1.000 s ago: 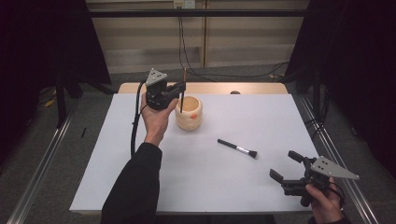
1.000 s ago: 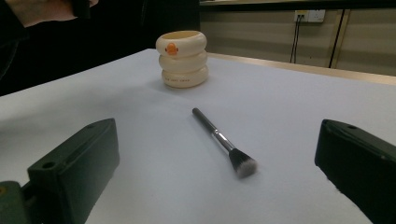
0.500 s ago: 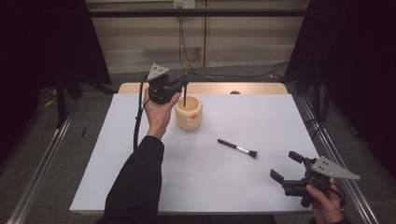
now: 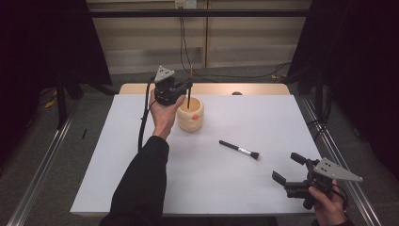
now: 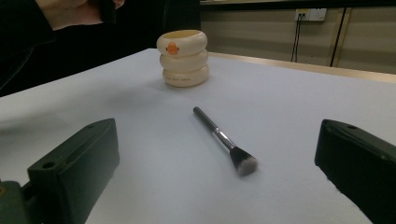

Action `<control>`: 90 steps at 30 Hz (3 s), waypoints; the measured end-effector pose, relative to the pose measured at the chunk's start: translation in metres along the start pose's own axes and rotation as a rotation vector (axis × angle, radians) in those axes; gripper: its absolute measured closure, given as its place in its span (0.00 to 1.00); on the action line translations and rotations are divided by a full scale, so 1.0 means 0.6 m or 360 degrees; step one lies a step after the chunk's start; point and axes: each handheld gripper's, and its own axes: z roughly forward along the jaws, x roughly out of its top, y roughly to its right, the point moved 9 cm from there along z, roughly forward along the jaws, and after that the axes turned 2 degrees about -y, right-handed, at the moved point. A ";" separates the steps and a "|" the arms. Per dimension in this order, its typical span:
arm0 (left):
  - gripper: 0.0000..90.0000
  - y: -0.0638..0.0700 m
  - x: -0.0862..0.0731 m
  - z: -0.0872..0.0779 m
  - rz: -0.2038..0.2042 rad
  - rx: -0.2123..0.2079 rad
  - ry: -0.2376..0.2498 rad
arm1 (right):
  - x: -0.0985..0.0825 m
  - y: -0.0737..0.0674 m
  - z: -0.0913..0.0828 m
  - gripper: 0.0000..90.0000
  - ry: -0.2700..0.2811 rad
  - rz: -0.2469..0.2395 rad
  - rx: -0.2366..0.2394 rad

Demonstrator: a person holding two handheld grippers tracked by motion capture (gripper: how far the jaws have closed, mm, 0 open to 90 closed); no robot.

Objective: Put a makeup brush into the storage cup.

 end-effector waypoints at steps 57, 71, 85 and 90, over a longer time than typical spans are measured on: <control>0.93 -0.023 -0.114 0.021 -0.0077 0.0039 -0.0154 | 0.000 0.000 -0.001 0.00 0.0006 -0.0011 -0.0008; 0.87 -0.026 -0.112 0.018 -0.0098 0.0029 -0.0142 | 0.000 -0.001 -0.002 0.00 0.0011 -0.0008 -0.0004; 0.54 -0.016 -0.104 -0.002 -0.0119 -0.0014 -0.0139 | 0.001 -0.002 -0.002 0.00 0.0012 -0.0015 -0.0009; 0.40 -0.014 -0.106 -0.012 -0.0106 0.0041 -0.0164 | 0.000 -0.002 -0.002 0.00 0.0007 -0.0018 -0.0005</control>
